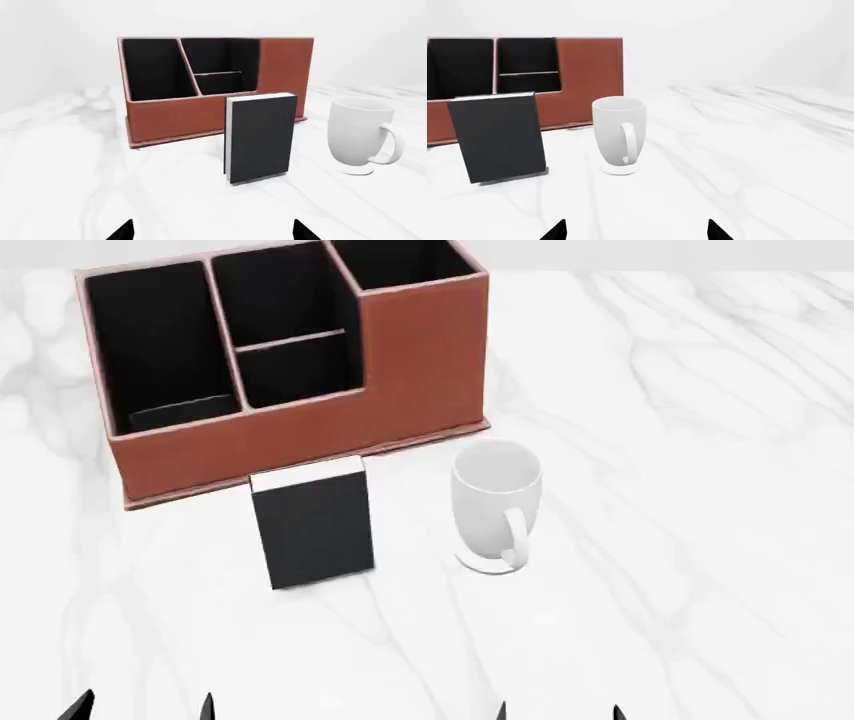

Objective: Pick up the book and place it in the front compartment of the caddy.

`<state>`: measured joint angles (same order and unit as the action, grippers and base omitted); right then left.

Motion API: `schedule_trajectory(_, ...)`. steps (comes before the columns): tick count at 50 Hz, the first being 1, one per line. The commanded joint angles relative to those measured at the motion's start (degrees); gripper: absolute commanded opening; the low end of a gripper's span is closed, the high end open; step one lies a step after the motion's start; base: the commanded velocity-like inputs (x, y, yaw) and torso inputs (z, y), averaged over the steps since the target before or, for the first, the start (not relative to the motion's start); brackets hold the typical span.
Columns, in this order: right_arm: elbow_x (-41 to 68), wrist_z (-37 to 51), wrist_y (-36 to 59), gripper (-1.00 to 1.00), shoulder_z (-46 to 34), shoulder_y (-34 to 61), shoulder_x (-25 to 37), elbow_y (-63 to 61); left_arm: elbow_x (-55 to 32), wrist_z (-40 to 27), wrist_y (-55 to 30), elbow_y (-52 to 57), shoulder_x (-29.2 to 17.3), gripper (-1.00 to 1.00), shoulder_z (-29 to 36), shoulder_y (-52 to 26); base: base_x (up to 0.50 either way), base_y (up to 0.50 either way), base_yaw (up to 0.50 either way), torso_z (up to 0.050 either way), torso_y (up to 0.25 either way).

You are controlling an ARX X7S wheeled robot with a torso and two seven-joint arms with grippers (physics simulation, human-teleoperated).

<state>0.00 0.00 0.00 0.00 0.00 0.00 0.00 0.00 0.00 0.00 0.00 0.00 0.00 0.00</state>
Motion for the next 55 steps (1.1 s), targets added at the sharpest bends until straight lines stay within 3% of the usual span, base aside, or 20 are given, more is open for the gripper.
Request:
schedule_trajectory(1,0.22,1.41,1.0,1.0,-1.38,0.4,0.91,0.47,-0.94,-0.79,0.14,0.06,-0.95,1.0,1.18,0.09,0.0,0.0,0.0,0.0,0.0)
schedule_trajectory(16,2.46,2.43,2.98,1.0,-4.66,0.59,3.31,-1.0,-2.79,-3.2,-0.66,0.58,-3.1,1.0,3.68,0.03,0.0,0.0,0.0,0.0,0.0)
schedule_trajectory(17,2.65,2.74,2.42,1.0,-4.92,0.95,3.48,0.0,-5.36,-7.28,0.0,-0.02,-6.25,1.0,7.63,-0.44,0.0,0.0,0.0,0.0,0.0)
schedule_trajectory(26,4.16,2.98,2.92,1.0,-5.43,0.71,4.36,-1.97,-2.81,-10.14,-3.61,1.7,-6.77,1.0,8.8,-1.3,0.0,0.0,0.0,0.0,0.0)
schedule_trajectory(30,5.55,5.81,2.53,1.0,-2.74,0.51,4.21,-6.65,-4.7,-11.58,-14.34,6.26,-7.01,1.0,6.97,-3.56,0.05,0.0,0.0,0.0,0.0)
schedule_trajectory(32,6.52,5.68,0.91,1.0,-2.27,-0.45,4.57,-9.26,-5.07,-11.78,-16.3,9.44,-7.45,1.0,6.74,-3.36,0.36,0.0,0.0,0.0,0.0)
schedule_trajectory(39,10.24,7.31,11.28,1.0,0.06,-1.55,7.09,-24.29,-7.16,-11.81,-22.29,22.12,-9.06,1.0,5.92,-1.68,0.5,0.0,0.0,0.0,0.0)
schedule_trajectory(55,14.89,9.05,15.5,1.0,3.96,-0.72,9.25,-31.81,-6.65,-12.6,-21.03,26.21,-10.77,1.0,7.03,0.16,0.5,0.0,0.0,0.0,0.0)
